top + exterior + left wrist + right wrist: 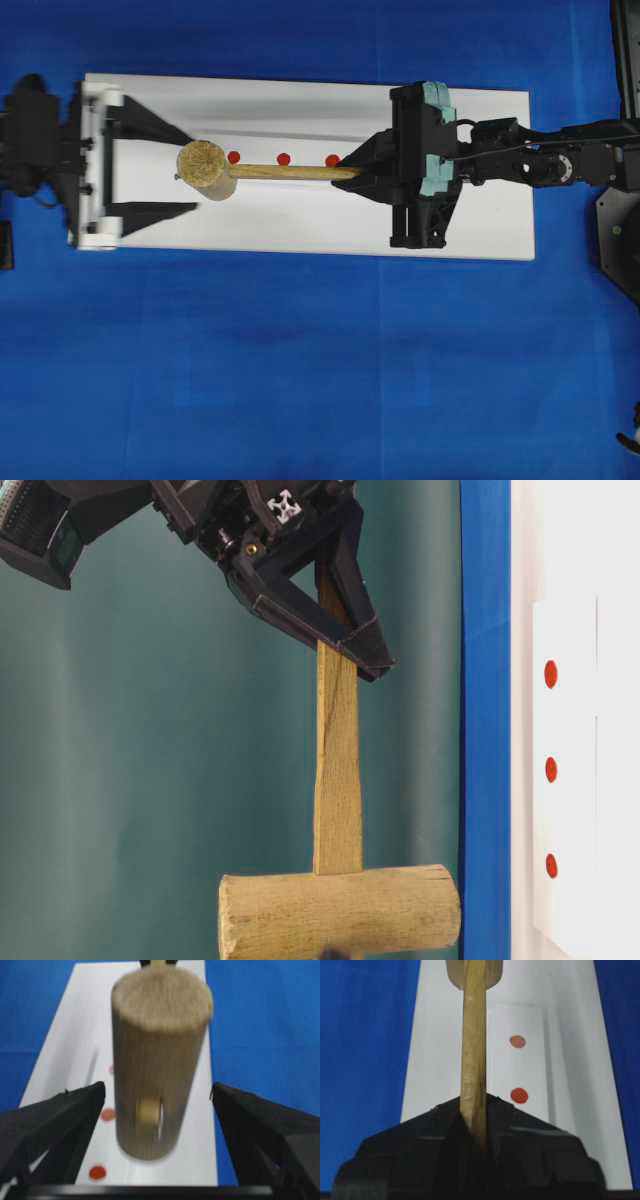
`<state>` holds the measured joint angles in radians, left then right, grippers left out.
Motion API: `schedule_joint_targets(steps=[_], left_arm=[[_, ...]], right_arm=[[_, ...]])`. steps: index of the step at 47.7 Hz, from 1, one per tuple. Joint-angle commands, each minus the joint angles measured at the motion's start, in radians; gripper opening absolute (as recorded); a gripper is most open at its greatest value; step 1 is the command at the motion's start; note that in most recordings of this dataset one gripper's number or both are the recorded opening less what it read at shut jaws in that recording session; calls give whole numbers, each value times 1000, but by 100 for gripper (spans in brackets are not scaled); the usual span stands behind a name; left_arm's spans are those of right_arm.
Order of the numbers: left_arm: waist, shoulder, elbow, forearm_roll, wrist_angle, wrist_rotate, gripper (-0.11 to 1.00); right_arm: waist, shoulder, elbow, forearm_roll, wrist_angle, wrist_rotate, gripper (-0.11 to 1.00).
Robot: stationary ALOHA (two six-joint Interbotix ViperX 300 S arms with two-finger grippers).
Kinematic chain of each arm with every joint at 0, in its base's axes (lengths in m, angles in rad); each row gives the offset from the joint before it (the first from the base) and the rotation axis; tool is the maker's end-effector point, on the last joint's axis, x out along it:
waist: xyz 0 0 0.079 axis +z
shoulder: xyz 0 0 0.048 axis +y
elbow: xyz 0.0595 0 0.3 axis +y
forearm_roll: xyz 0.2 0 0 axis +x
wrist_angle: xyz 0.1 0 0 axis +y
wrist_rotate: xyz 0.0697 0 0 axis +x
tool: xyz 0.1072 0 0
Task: Hit the mark with a hammer.
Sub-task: 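Close the left gripper around the mallet head again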
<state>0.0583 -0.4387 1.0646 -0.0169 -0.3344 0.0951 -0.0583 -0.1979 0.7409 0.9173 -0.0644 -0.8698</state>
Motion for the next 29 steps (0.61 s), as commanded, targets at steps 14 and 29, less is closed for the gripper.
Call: schedule_joint_targets(steps=[14,29], left_arm=[[6,133,-133,0,-6,12,93],[11,132,-127,0,-5,0,72]], right_arm=[[0,-11,-34,-3,-8,-2,2],[0,-11,-35,-3,-6,-2,2]])
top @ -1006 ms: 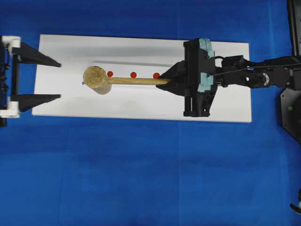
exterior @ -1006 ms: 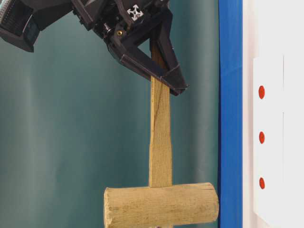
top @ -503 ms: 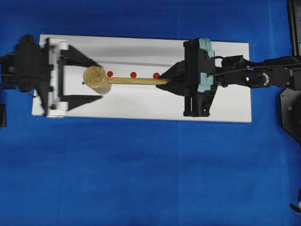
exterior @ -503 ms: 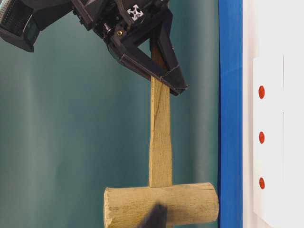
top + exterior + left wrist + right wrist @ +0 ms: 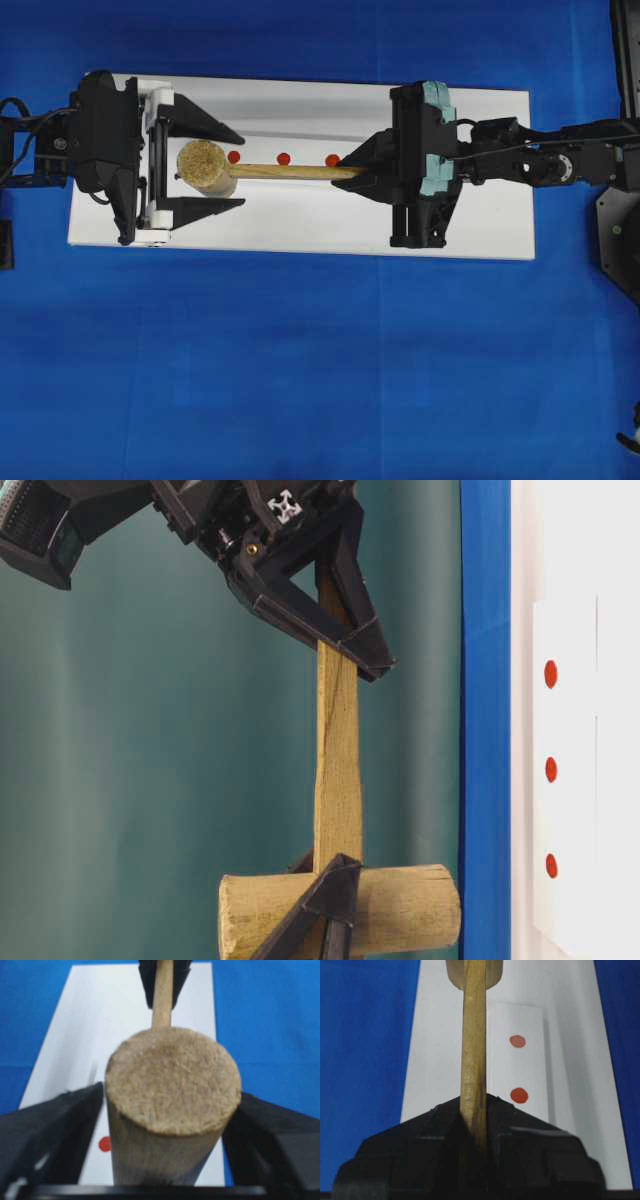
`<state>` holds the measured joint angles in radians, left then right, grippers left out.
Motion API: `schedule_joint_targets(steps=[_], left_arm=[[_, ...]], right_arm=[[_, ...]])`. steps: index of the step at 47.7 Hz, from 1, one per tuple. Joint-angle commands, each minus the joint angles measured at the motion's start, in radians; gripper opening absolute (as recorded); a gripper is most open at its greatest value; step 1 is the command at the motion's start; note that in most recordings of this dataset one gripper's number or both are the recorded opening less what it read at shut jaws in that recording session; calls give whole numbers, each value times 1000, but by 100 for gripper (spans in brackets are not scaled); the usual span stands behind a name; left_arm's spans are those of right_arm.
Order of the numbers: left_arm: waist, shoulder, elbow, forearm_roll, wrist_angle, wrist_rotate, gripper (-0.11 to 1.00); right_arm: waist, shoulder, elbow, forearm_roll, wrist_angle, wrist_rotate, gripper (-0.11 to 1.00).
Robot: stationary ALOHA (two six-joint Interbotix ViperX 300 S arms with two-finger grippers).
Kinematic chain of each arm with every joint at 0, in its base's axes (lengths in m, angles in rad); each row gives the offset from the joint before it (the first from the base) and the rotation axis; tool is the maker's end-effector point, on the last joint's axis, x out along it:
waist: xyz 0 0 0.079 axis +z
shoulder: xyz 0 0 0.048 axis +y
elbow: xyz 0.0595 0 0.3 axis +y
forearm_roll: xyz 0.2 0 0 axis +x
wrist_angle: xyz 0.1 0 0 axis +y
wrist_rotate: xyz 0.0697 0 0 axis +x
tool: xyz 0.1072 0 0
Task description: Hit the mark with a hammer.
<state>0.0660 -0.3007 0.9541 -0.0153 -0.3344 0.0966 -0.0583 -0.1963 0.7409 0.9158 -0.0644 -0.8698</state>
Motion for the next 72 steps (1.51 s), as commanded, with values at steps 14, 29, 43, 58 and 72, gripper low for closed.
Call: schedule_joint_targets(steps=[14,29,43,58,72], left_arm=[[3,-9,-12,-2,-5,0,45],[3,-9,-14,-3,-5,-5,45],[3,-11,-11,-3,-2,-25,45],[3,-11,-14,-3,6,-26,45],[6,-18,-18,-8,9,-164,45]], right_arm=[[-2,-12,-35,-2,-3,-2,2],[-2,-12,-34,-2,-3,-2,2],[0,-12,-32,0,-17,6,40],[0,-26,-21,0,-48,2,91],[0,-26,-20,0,-49,-14,93]])
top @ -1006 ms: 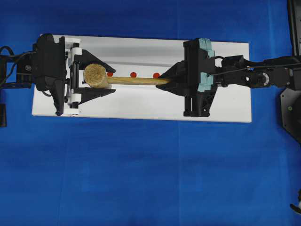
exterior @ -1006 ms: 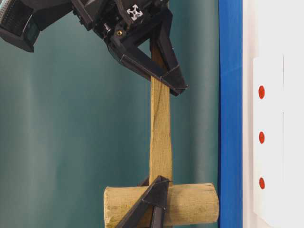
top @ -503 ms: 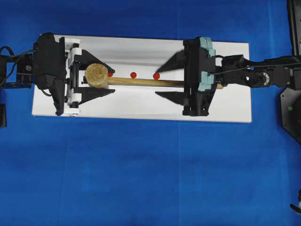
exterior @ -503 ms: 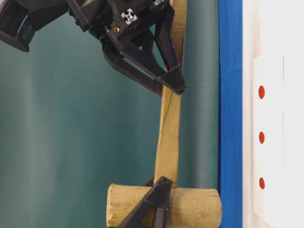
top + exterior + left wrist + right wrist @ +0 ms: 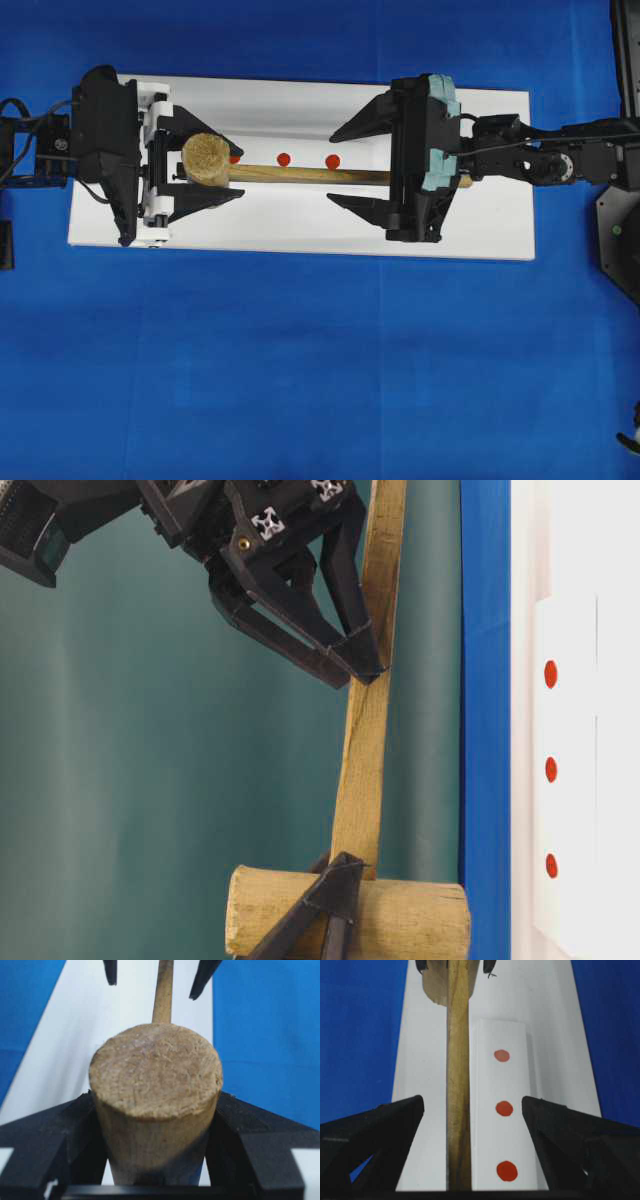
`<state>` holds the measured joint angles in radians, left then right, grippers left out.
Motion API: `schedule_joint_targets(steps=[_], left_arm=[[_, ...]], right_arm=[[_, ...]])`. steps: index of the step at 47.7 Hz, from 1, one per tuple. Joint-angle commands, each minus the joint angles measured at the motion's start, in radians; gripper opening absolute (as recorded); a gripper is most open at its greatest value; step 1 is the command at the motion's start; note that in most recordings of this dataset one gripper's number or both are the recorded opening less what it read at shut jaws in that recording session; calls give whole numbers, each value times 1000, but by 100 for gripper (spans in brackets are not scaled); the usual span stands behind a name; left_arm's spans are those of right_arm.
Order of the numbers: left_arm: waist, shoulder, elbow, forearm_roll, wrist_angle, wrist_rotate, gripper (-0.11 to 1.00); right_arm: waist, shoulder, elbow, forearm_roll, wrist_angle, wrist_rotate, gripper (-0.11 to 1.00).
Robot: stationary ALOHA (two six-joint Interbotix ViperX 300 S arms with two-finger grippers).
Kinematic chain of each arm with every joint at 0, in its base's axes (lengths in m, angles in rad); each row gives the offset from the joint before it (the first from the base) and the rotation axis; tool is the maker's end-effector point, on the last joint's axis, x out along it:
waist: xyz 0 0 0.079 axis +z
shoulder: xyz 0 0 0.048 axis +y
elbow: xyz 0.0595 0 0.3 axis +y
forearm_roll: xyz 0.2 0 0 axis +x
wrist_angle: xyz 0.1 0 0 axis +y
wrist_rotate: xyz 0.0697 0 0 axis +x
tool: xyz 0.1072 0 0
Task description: Hit the mark with a hammer.
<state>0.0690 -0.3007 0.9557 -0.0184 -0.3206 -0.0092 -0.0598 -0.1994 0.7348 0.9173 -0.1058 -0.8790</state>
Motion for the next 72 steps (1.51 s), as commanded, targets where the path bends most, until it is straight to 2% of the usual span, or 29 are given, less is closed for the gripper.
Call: schedule_joint_targets(steps=[1,11,12,21,27,32,40,67,72], left_arm=[[3,-20,-21,-5,-2,-86,45],[3,-29,-38,-5,44,-453,45],[2,-31,-40,-5,48,-509,45],[2,-43,-43,-2,44,-821,45],[-3,-44,-40,0,46,-973,45],[-18,-46,-38,2,46,-1058,45],[-43,-49,-43,2,46,-1126,45],[-60,-75,-38,2,40,-1129,45],[-63,-80,-37,2,40,-1129,45]], right_arm=[[2,-23,-15,-3,-8,-9,93],[2,-23,-17,-2,-8,-41,93],[2,-23,-17,-3,-8,-46,93],[2,-23,-15,-2,-6,-66,93],[2,-23,-15,-3,-5,-69,93],[2,-23,-15,-3,-5,-71,93],[2,-23,-17,-20,-3,-78,93],[2,32,-25,-26,-5,-80,92],[2,38,-28,-46,-9,-80,87]])
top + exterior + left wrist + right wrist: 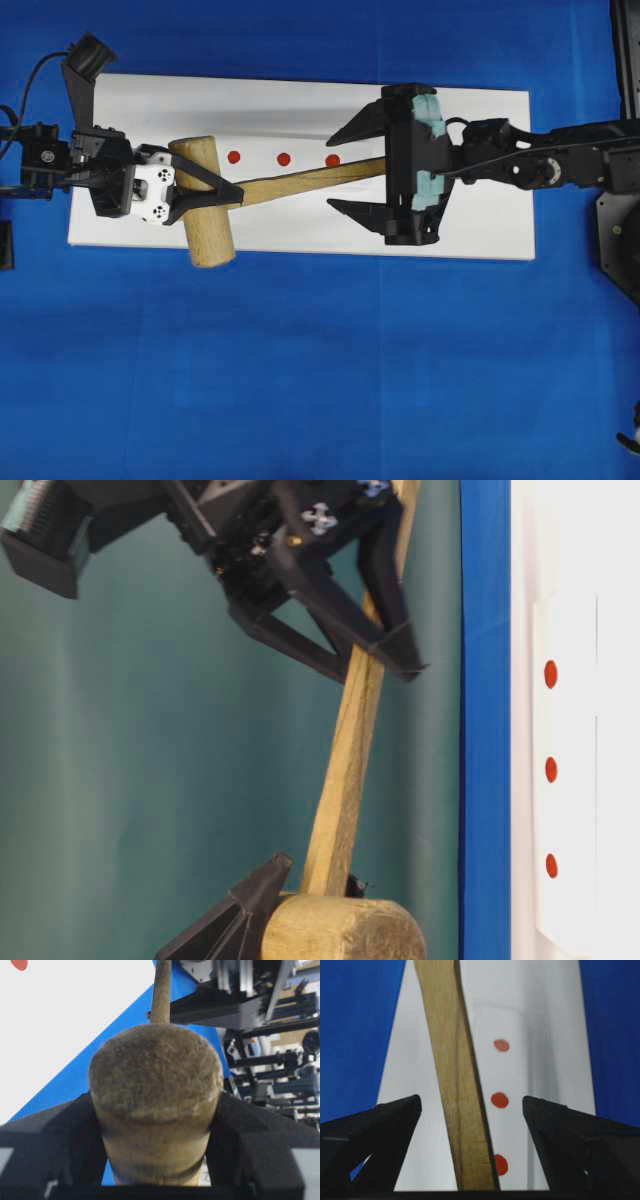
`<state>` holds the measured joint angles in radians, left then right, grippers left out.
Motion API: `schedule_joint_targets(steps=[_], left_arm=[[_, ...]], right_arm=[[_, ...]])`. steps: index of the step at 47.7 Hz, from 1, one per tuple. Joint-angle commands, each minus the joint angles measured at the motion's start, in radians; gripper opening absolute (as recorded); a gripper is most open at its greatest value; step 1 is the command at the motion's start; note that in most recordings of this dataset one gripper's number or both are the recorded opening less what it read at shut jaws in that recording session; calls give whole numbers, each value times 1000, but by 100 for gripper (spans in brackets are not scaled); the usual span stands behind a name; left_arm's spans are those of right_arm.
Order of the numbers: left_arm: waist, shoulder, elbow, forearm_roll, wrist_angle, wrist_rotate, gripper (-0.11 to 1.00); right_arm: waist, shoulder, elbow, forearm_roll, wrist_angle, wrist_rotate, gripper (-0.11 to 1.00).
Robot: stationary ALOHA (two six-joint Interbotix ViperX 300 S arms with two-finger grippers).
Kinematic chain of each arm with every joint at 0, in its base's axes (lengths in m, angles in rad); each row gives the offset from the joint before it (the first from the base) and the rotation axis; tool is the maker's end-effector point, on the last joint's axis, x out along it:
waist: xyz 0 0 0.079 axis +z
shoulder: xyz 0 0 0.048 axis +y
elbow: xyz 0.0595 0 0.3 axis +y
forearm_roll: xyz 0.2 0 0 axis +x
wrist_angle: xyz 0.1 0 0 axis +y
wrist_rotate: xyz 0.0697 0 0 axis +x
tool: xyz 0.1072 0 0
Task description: Hit the mark with a hammer.
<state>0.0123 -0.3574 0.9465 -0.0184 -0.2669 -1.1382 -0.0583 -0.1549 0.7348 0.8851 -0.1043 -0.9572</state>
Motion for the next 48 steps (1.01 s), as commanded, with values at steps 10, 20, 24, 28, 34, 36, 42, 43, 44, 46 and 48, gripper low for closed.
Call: schedule_joint_targets(steps=[10,20,24,28,34,36,42,43,44,46,48], left_arm=[[-23,-23,-28,3,-11,17,45],[-41,-17,-35,9,-11,49,45],[-38,-17,-35,9,-8,48,45],[-38,-17,-37,9,-8,37,45],[-41,-20,-37,9,-8,49,45],[-40,-21,-35,9,-8,48,45],[-37,-26,-32,9,0,46,45],[-35,-25,-32,9,2,46,46],[-34,-26,-32,9,2,46,48],[-34,-26,-32,9,3,43,60],[-34,-26,-32,8,5,38,71]], right_arm=[[0,-6,-31,-20,-9,-2,30],[0,-6,-34,-20,14,-2,10],[2,-6,-34,-21,20,0,10],[5,-6,-35,-21,26,0,10],[8,-6,-38,-21,38,2,10],[8,-6,-38,-21,40,2,10],[12,-6,-41,-18,41,5,10],[14,-6,-41,-18,41,5,10],[14,-6,-41,-18,41,6,10],[14,-6,-43,-18,41,8,10],[14,-6,-41,-18,41,9,10]])
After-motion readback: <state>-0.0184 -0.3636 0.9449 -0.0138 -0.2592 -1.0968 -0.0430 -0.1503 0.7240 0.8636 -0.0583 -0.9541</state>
